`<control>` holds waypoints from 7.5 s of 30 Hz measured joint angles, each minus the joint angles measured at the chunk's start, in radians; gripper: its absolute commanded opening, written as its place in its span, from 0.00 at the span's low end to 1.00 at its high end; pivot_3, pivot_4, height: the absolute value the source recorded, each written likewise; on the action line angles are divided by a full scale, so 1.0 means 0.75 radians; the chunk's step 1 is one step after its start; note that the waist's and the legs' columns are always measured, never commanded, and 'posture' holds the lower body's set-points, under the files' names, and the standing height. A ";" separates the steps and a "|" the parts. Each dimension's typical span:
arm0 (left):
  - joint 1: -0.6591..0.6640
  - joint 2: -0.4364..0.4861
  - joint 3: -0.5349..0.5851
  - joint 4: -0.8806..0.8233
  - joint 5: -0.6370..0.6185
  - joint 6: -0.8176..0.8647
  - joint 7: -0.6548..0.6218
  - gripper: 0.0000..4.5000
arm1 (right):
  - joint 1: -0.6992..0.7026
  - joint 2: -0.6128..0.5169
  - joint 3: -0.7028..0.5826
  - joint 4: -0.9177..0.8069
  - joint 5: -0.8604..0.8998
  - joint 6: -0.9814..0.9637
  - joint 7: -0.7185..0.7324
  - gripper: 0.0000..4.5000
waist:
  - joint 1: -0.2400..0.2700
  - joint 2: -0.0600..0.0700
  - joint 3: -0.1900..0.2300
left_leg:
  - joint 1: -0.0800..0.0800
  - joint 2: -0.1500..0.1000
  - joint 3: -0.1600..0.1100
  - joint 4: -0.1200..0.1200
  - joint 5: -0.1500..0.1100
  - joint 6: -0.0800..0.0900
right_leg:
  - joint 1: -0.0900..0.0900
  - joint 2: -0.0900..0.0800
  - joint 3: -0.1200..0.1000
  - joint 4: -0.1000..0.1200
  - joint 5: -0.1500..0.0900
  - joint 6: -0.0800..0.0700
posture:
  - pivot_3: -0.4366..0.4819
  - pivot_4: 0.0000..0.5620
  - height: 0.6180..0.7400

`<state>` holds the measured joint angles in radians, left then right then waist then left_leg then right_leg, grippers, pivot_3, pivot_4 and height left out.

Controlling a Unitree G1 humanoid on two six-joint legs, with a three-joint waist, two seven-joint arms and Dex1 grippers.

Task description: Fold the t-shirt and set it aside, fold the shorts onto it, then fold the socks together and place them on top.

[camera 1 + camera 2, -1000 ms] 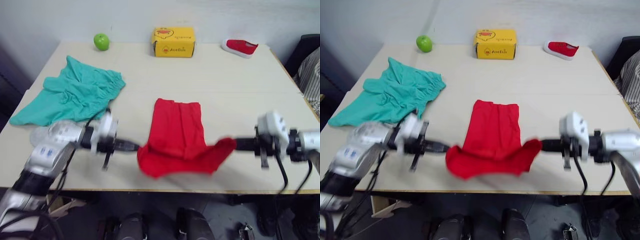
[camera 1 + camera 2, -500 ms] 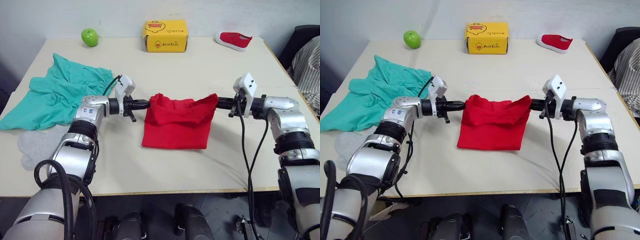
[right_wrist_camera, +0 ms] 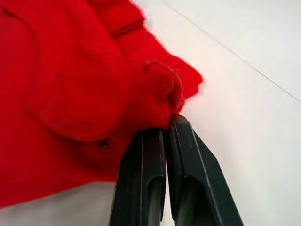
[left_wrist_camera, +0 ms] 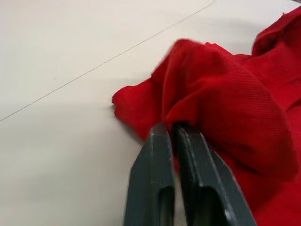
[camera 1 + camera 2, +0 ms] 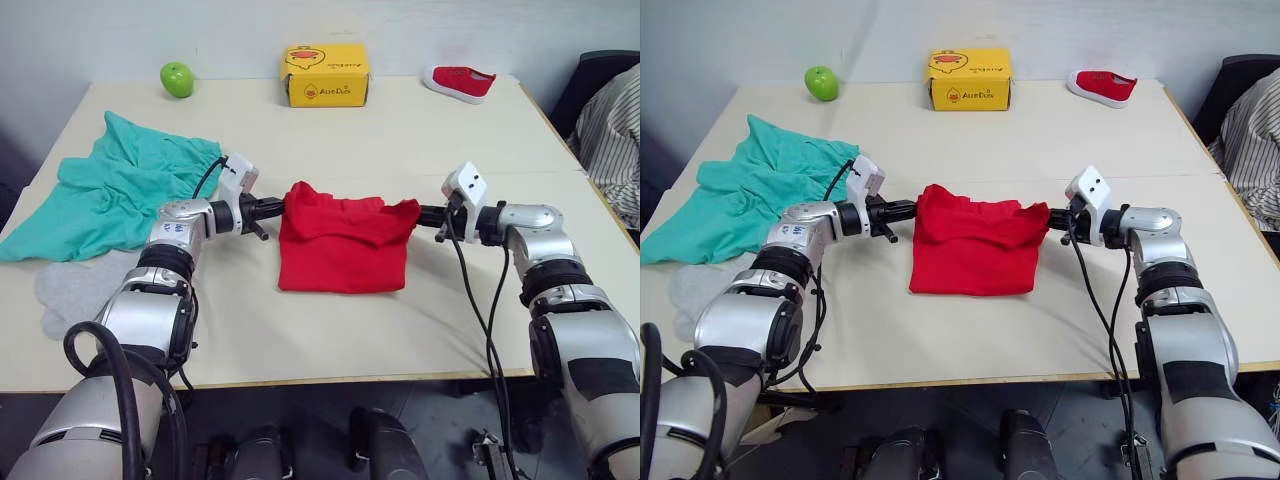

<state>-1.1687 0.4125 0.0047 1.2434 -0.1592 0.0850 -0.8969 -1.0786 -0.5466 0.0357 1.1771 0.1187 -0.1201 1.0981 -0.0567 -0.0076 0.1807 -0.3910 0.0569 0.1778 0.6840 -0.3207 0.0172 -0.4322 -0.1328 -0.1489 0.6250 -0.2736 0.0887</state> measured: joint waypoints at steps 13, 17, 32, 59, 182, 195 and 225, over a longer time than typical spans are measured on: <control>0.000 -0.005 0.182 0.040 0.008 0.022 0.392 0.86 | -0.023 0.055 -0.239 0.062 0.040 0.175 -0.478 0.99 | 0.001 0.000 0.000 | 0.001 -0.001 -0.004 -0.001 0.000 0.000 | 0.000 -0.002 0.002 0.001 0.000 0.000 | 0.48 0.27 1.00; 0.010 -0.012 0.187 0.000 0.015 -0.044 0.318 0.90 | 0.006 0.022 -0.271 0.038 0.046 0.189 -0.478 1.00 | 0.000 0.000 0.000 | 0.001 -0.001 -0.002 -0.001 0.000 0.000 | 0.000 -0.001 0.002 0.001 0.000 0.000 | 0.48 0.27 1.00; 0.724 0.192 0.014 -1.032 -0.115 -0.372 -0.500 1.00 | 0.807 -0.077 -0.065 -1.238 0.233 0.107 0.232 1.00 | 0.008 0.000 0.000 | 0.007 0.000 -0.003 0.000 0.000 -0.001 | 0.001 0.001 0.010 0.004 0.000 -0.001 | 0.48 0.27 1.00; 1.114 0.252 -0.231 -1.469 0.022 -0.414 -0.408 0.01 | 0.805 -0.038 0.167 -0.886 0.000 -0.693 0.199 0.00 | 0.038 0.000 0.000 | 0.009 0.009 -0.003 0.001 -0.001 0.001 | 0.003 0.000 0.010 0.003 0.001 -0.001 | 0.48 0.27 1.00; 0.755 -0.101 -0.182 -1.041 0.086 -0.107 0.167 0.00 | 1.078 0.188 -0.053 -1.402 0.173 0.281 -0.405 0.01 | 0.037 -0.001 -0.002 | 0.020 0.010 0.006 -0.002 -0.006 0.002 | 0.006 0.003 0.019 0.003 -0.001 -0.003 | 0.48 0.27 1.00; 1.031 -0.021 -0.186 -1.460 -0.068 -0.034 -0.039 0.00 | 0.796 0.229 -0.014 -1.305 0.270 0.351 -0.305 0.01 | 0.039 0.000 -0.002 | 0.020 0.010 0.005 -0.003 -0.006 0.001 | 0.006 0.003 0.019 0.003 -0.001 -0.004 | 0.48 0.27 1.00; 1.055 -0.006 -0.109 -1.529 -0.073 0.007 0.057 0.00 | 0.785 0.133 -0.124 -1.206 0.295 0.258 -0.183 0.01 | 0.052 0.003 0.000 | 0.003 -0.014 -0.054 -0.012 0.017 0.007 | 0.029 -0.024 -0.030 -0.009 0.000 -0.001 | 0.48 0.27 1.00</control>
<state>-0.3775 0.4079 -0.0772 0.0965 -0.2137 0.0900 -0.8538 -0.4899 -0.4470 -0.0572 0.2728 0.3398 0.0736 0.9612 -0.0178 -0.0054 0.1807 -0.3889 0.0461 0.1373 0.6753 -0.3083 0.0222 -0.4107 -0.1505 -0.1712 0.6185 -0.2735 0.0882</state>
